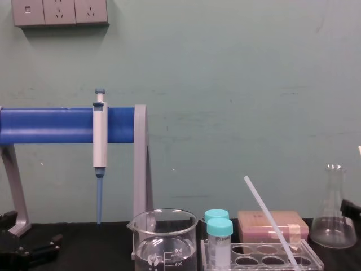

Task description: Pick up the stirring rod with one hand, then place it down.

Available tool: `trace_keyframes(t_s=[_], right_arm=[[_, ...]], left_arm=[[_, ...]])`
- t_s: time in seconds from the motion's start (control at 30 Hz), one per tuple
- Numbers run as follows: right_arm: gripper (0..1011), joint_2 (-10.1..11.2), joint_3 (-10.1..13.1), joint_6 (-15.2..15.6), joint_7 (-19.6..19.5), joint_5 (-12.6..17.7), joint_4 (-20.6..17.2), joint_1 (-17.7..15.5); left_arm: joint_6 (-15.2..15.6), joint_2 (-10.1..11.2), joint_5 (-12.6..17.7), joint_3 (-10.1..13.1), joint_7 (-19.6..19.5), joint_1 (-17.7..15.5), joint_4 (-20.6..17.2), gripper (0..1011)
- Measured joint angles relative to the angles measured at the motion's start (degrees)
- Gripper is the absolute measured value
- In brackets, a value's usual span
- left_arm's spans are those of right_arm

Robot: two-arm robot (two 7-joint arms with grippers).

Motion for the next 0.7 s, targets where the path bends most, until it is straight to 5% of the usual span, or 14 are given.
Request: trace_keyframes(t_s=[0.7], right_arm=[[1000,-0.18,0.30,1.12,-0.38,0.18,-0.12,-0.03]], left_arm=[[0.00,0.00,0.00,0.00,0.00,0.00,0.00,1000]])
